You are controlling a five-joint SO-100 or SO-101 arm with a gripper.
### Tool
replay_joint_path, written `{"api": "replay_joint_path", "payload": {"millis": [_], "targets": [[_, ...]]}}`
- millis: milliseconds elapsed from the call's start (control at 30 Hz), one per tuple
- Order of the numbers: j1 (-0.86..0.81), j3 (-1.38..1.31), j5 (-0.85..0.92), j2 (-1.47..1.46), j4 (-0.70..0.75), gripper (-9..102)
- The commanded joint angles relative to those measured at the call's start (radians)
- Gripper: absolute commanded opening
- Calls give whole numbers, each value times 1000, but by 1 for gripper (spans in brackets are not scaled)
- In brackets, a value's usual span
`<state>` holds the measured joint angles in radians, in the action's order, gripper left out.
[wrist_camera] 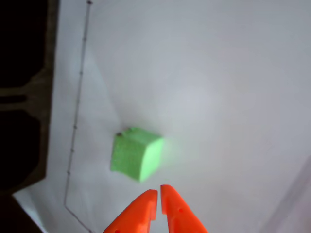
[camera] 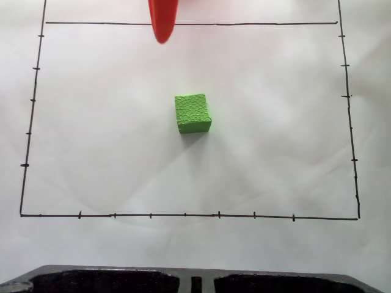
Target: Grasp the colored block, Place it on the black dot, and then return the arm to the default position.
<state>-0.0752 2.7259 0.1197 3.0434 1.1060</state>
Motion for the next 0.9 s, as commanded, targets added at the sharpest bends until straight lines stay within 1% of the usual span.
{"api": "replay_joint_path", "payload": {"millis": [0,200,400,600,733,867], "targets": [[3,78,-21,54,-89,0],[5,222,-69,137,-222,0],[15,313,-106,210,-290,0],[21,316,-137,215,-270,0],[3,316,-137,222,-212,0],[-17,316,-156,224,-212,0]]}}
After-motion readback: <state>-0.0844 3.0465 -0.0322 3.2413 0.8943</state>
